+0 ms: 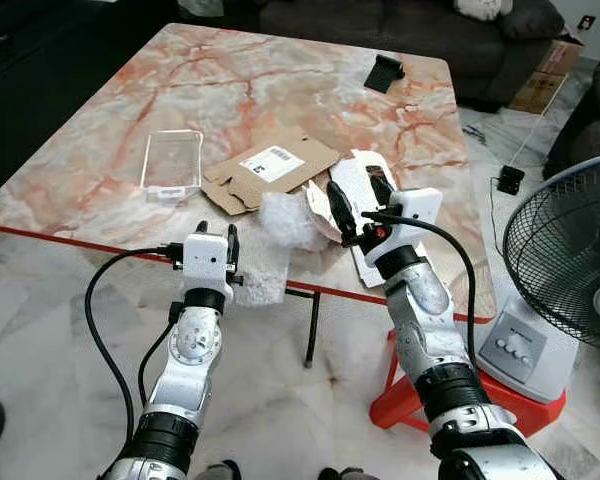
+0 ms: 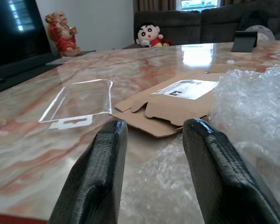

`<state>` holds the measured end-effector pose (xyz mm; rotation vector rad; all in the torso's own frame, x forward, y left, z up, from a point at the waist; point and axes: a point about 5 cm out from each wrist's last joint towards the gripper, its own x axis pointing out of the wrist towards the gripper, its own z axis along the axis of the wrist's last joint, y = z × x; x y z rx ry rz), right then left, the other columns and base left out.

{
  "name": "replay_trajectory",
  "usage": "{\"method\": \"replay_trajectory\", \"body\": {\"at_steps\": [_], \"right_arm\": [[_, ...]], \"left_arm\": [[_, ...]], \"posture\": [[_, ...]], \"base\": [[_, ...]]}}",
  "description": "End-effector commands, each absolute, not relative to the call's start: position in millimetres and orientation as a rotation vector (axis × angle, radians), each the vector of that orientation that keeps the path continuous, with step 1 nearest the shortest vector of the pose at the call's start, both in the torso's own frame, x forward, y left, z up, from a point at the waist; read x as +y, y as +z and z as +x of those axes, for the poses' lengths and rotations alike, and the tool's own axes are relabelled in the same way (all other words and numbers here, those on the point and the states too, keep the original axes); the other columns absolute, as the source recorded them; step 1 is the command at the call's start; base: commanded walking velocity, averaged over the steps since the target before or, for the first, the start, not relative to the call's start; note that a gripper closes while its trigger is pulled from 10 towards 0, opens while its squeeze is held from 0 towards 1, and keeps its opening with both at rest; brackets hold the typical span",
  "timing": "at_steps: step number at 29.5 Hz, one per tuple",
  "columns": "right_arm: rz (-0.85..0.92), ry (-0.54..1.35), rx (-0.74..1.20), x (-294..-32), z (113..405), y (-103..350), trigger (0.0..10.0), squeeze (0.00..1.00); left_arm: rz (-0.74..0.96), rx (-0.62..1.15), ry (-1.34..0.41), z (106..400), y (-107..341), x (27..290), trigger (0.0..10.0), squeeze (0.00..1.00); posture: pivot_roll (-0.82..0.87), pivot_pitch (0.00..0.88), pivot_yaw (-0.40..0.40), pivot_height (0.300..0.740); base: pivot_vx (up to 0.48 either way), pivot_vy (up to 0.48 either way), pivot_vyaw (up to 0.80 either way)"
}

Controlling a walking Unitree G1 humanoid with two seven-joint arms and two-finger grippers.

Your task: Picking trash to rubbish bin

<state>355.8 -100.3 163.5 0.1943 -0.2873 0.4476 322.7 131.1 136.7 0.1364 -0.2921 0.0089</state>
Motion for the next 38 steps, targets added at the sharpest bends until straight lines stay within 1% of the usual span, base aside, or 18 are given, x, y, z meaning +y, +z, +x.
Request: {"method": "replay_trajectory", "body": {"at_steps": [1,6,13,14,15,16,21,28,33,34,38], "right_arm": [[0.170,0.469,-0.286,-100.9,353.4,163.1,10.0,1.00],[0.138,0.471,-0.259,-101.3,351.1,155.6,10.0,1.00],[0.036,0.501,-0.224,-97.9,346.6,144.7,10.0,1.00],[0.022,0.508,-0.220,-97.3,346.1,143.4,10.0,0.88],[0.013,0.514,-0.217,-96.8,345.7,142.5,10.0,0.88],[0.011,0.531,-0.209,-95.6,344.5,140.3,10.0,0.00],[-0.078,0.563,-0.192,-94.8,340.2,131.2,10.0,0.00],[-0.135,0.585,-0.194,-94.5,337.4,128.1,10.0,0.00],[-0.184,0.574,-0.187,-96.2,337.1,123.8,10.0,0.00],[-0.215,0.580,-0.185,-95.4,336.6,122.0,10.0,0.00],[-0.233,0.552,-0.176,-96.3,337.6,118.9,10.0,0.00]], "left_arm": [[0.122,-0.282,-0.003,321.8,135.5,129.2,10.0,0.00],[0.118,-0.266,-0.026,322.5,133.8,126.7,10.0,0.00],[0.117,-0.260,-0.037,321.8,132.6,125.3,10.0,0.00],[0.116,-0.259,-0.040,321.8,132.5,125.2,10.0,0.00],[0.116,-0.258,-0.041,321.8,132.4,125.1,10.0,0.00],[0.114,-0.256,-0.044,321.7,131.9,124.9,10.0,0.00],[0.114,-0.247,-0.056,321.4,130.1,124.2,10.0,0.00],[0.116,-0.245,-0.067,323.5,131.1,125.0,10.0,0.00],[0.116,-0.248,-0.072,324.2,132.4,124.1,10.0,0.00],[0.118,-0.250,-0.075,324.2,132.9,123.9,10.0,0.00],[0.127,-0.254,-0.076,324.3,134.1,124.2,10.0,0.00]], "posture": [[0.08,0.168,-0.075,0.740],[0.08,0.169,-0.075,0.740],[0.08,0.171,-0.074,0.740],[0.08,0.171,-0.074,0.740],[0.08,0.171,-0.074,0.740],[0.08,0.172,-0.076,0.740],[0.08,0.168,-0.069,0.740],[0.07,0.161,-0.057,0.740],[0.07,0.157,-0.054,0.740],[0.07,0.158,-0.053,0.740],[0.08,0.156,-0.051,0.740]], "base": [[0.000,0.000,0.00],[0.000,0.000,0.00],[0.000,0.000,0.00],[0.000,0.000,0.00],[0.000,0.000,0.00],[0.000,0.000,0.00],[0.000,0.000,0.00],[0.000,0.000,0.00],[0.000,0.000,0.00],[0.000,0.000,0.00],[0.000,0.000,0.00]]}}
